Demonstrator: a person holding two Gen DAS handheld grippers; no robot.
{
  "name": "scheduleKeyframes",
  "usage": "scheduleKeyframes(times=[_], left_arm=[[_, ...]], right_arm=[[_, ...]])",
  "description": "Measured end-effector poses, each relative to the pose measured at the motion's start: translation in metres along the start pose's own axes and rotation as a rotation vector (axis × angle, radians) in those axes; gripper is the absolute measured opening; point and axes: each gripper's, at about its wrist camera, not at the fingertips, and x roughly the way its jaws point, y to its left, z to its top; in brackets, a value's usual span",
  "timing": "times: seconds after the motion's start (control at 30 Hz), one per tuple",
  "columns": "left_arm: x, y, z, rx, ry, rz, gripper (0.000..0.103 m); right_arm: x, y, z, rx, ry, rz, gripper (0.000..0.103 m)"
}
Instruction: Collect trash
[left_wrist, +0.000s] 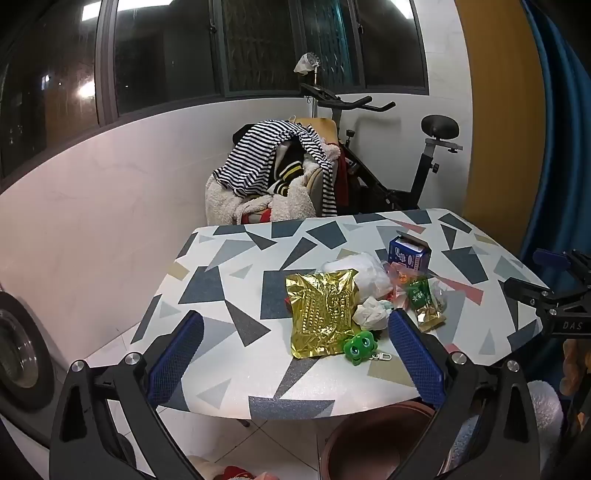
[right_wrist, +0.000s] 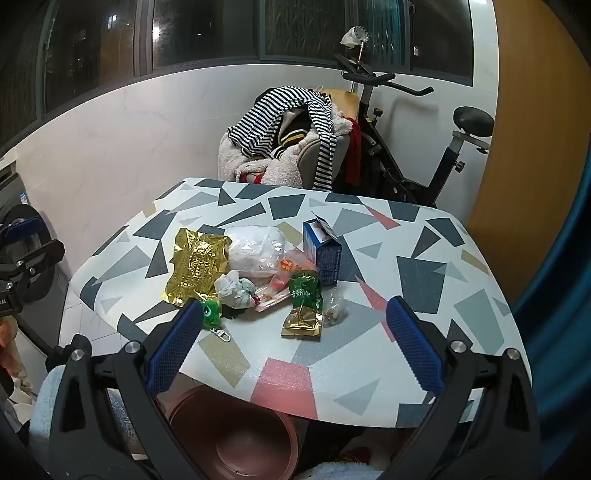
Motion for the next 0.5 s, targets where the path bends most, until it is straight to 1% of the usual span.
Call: scheduleKeyframes(times=[0.5], left_arm=[[0.0006, 0.0001, -0.0001, 0.002, 0.01, -0.002, 0.098]], right_arm=[[-0.0006, -0.0037, 0.0011, 0.004, -0.001, -0.002, 0.097]])
